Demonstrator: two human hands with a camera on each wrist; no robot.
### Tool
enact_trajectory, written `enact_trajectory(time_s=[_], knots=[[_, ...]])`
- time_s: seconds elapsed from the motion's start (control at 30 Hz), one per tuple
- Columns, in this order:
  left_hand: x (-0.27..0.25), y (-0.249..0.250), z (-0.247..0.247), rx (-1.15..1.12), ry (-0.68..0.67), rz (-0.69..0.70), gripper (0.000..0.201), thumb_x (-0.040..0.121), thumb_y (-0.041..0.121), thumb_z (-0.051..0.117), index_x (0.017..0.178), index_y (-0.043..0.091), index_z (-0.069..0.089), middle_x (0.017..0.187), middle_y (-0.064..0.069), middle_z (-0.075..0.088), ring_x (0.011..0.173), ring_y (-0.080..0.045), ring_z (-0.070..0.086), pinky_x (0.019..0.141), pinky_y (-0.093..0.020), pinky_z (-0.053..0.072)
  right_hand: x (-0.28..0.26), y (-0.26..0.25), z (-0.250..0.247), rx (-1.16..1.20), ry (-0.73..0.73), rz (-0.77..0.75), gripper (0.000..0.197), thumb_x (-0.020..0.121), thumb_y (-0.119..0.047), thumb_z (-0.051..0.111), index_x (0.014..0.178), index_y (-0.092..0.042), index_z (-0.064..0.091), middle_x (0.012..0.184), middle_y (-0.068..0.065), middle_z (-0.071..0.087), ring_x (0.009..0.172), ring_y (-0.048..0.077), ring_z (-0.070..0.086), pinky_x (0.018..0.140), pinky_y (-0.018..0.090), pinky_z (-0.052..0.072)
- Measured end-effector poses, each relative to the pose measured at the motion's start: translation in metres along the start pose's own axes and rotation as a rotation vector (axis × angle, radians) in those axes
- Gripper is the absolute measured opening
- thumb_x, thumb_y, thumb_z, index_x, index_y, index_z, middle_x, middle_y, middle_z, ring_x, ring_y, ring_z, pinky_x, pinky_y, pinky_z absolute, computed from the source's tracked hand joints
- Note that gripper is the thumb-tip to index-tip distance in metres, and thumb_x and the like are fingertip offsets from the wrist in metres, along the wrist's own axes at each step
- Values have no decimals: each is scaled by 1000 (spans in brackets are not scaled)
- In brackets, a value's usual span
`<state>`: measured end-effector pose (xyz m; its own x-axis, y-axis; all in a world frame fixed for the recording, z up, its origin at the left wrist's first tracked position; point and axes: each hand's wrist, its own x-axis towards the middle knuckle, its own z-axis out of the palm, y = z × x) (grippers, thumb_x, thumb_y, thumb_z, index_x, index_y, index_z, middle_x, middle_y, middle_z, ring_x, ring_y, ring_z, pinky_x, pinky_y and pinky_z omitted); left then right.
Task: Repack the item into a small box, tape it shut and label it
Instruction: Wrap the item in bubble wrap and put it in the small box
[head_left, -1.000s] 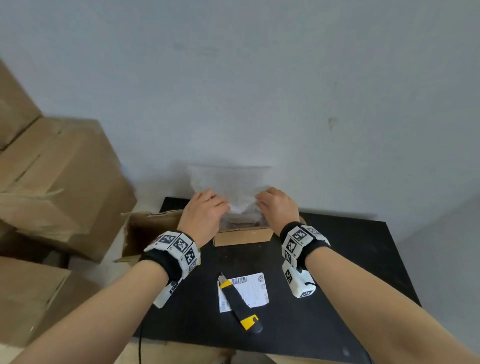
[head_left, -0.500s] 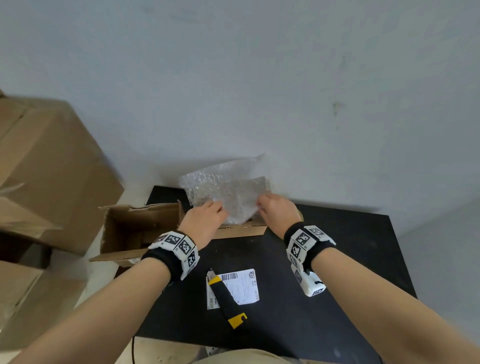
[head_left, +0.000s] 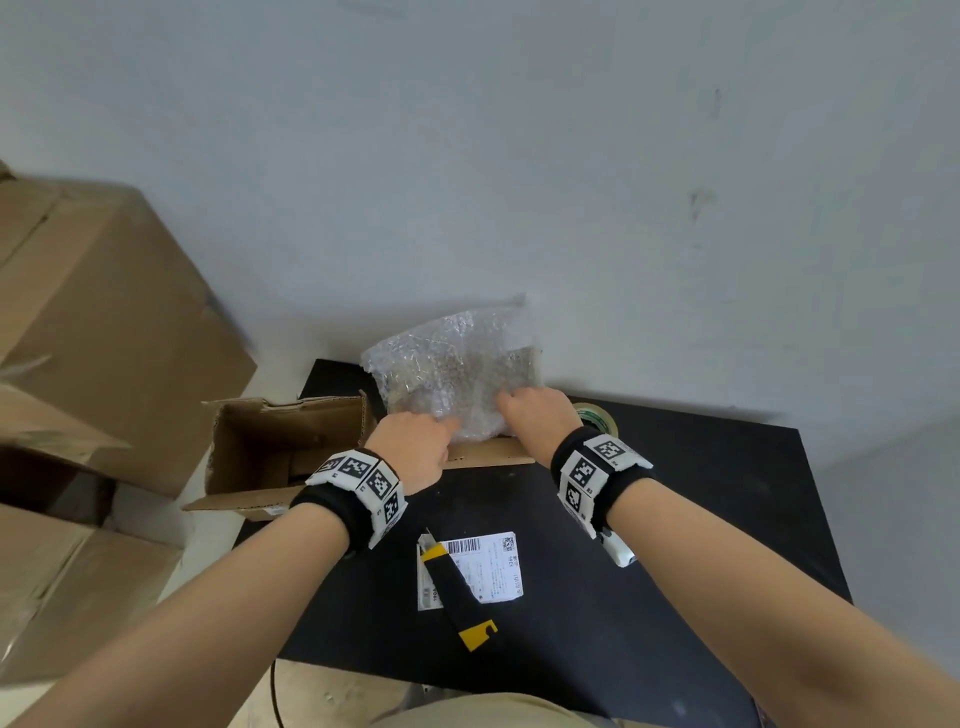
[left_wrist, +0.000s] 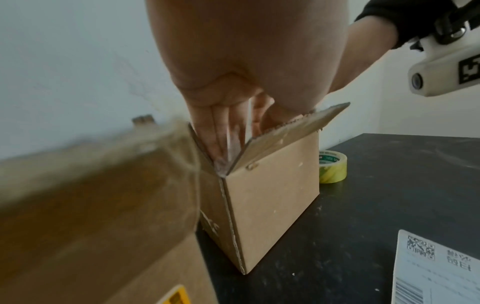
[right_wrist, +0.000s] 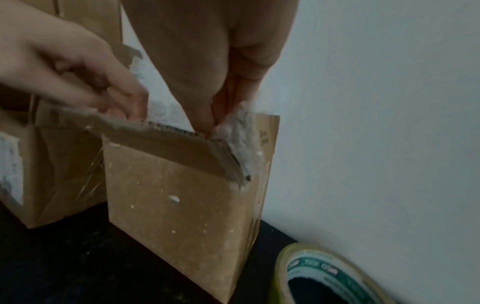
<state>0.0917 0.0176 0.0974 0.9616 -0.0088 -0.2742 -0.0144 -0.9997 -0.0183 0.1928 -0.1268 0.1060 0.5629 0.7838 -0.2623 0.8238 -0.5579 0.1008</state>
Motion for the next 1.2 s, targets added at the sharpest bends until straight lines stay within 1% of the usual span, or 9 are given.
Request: enact_trajectory(time_s=[0.17,0.3,0.43,0.53,0.7,0.8,0.87,1.03,1.2], knots=[[2,-1,15,-10,26,-23,43,100,45,21,112,20,55,95,0,66,84,-18,63,67,-29,47,3,-2,2,-47,-86,-69,21,93,-4,43,108,-7,57,109,11,64,100,29,62,77,35,48],[8,1,25,8,-40,-101,55,99,48,17,117,16,59,120,-5,61,113,-20,55,106,-36,34,-4,10,-2,-5,-138,-52,24,88,-6,46,110,-7,55,108,12,61,102,32,57,73,34,39],[11,1,28,-29,-79,-131,56,99,48,16,131,20,53,143,-9,40,125,-22,45,112,-39,27,-14,19,4,-184,-70,-139,25,89,-9,51,110,-14,61,118,6,60,112,26,54,100,34,33],[12,4,27,-4,-88,-137,55,99,46,17,128,19,55,142,-11,37,126,-25,42,111,-40,27,-21,20,0,-182,73,-45,22,81,-5,64,103,-5,64,112,14,60,103,30,57,89,36,45],[9,6,29,-61,-11,-123,46,99,43,23,135,17,37,129,-8,53,118,-25,52,112,-41,26,-18,18,3,-41,4,134,26,93,-5,43,117,-5,54,120,13,56,109,31,55,87,36,43],[7,8,33,-111,-16,-103,48,100,42,22,146,34,14,134,-12,50,124,-29,48,116,-45,19,-9,15,6,205,67,220,18,94,-10,46,109,-8,54,107,12,61,94,32,61,69,33,41],[7,9,35,-100,-40,-92,46,100,44,17,145,45,10,141,-14,43,129,-31,43,117,-47,14,-6,11,8,231,92,151,16,94,-14,46,104,-8,58,103,10,60,90,32,62,68,34,42],[6,9,38,-127,-85,-102,44,98,50,11,142,48,15,144,-12,39,134,-31,37,118,-48,8,-11,13,13,29,-56,13,21,91,-9,45,104,-10,62,111,7,61,104,27,58,90,35,38],[5,11,35,-124,-100,-129,53,98,51,14,137,22,35,135,-6,53,135,-27,37,118,-46,4,-17,13,23,95,-140,-39,32,98,-21,26,110,-9,54,104,8,65,96,26,62,105,40,26]])
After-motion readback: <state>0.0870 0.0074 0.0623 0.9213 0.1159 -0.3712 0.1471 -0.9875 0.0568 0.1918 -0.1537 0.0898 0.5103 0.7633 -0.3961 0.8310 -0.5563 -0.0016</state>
